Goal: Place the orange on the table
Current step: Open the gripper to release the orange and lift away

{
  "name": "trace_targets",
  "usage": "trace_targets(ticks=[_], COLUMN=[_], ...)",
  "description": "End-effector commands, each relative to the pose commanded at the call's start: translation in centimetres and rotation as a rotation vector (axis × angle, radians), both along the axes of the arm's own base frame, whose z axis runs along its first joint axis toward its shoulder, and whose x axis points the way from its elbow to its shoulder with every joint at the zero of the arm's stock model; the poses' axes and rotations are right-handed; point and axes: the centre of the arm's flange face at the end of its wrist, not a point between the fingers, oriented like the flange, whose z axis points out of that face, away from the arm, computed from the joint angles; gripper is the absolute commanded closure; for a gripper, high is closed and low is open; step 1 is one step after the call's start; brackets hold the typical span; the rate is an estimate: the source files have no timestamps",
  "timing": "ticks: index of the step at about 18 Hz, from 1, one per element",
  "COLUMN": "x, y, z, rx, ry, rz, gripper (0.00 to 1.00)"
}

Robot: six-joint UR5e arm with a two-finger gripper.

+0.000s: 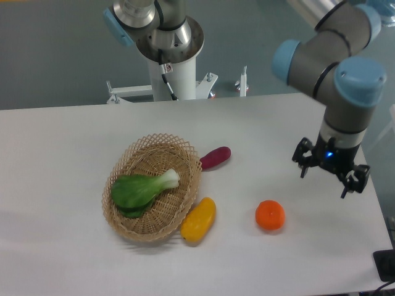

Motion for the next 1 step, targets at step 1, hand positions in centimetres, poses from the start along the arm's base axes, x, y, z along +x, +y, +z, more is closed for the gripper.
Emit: trace_targets(ticks=[1], x=[0.05], y=[-0.25], z=[0.26], rx=[0.001], ry=[0.003], rz=[0.003], gripper=[0.0])
